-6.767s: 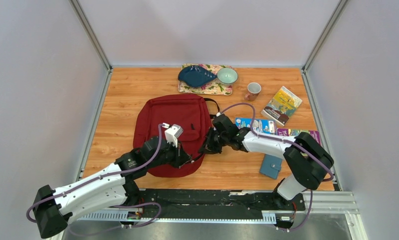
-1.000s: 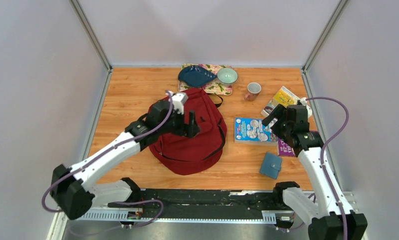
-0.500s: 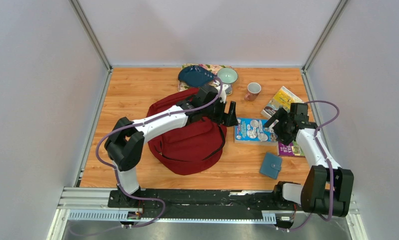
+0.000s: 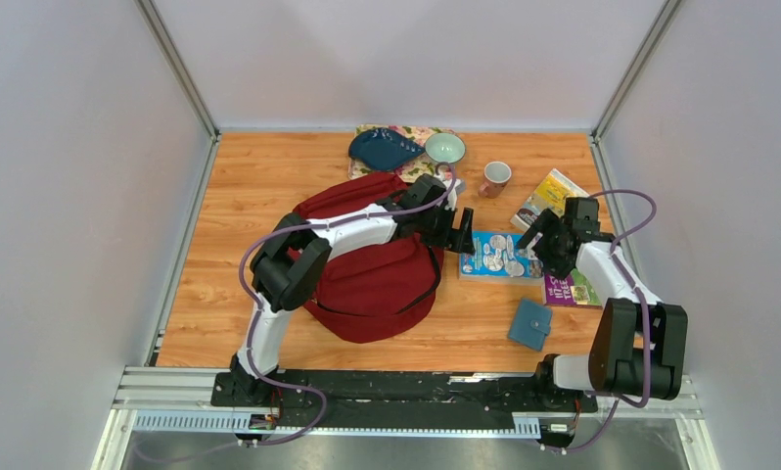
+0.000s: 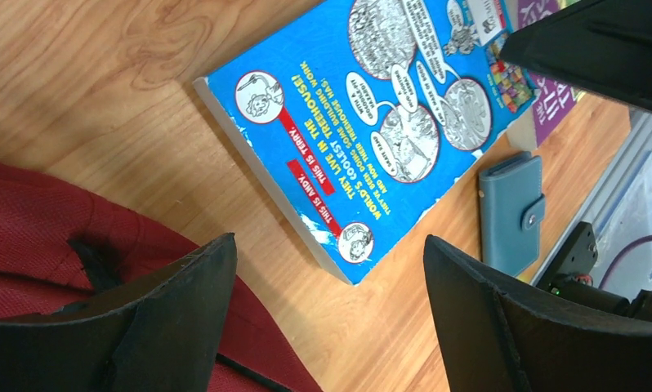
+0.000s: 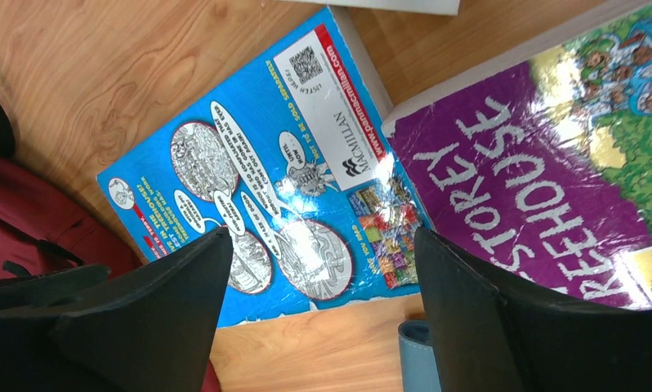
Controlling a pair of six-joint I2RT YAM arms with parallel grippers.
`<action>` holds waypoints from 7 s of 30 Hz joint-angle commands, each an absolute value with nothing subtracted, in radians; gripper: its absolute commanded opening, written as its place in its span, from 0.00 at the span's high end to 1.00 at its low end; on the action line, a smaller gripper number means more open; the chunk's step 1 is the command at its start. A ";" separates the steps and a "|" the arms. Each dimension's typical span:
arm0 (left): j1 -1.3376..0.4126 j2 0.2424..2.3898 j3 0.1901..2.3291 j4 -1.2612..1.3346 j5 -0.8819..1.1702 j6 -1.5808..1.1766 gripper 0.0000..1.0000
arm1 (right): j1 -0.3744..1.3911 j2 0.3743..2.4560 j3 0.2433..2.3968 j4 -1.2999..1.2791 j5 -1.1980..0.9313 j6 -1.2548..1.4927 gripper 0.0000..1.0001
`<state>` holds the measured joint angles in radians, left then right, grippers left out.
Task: Pack the student bag
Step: Pick up the book from the center of the board.
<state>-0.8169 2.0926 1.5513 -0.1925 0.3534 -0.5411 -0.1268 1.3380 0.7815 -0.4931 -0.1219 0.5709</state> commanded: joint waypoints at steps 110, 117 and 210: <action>-0.612 1.252 0.862 0.393 0.623 -0.893 1.00 | -0.152 0.888 0.499 -0.009 -0.963 0.638 0.13; -0.558 1.180 0.841 0.434 0.704 -0.908 1.00 | -0.061 0.894 0.515 0.054 -0.982 0.643 0.13; -0.537 0.922 0.483 0.762 0.477 -1.120 0.20 | 0.436 0.907 0.581 0.603 -0.672 1.020 1.00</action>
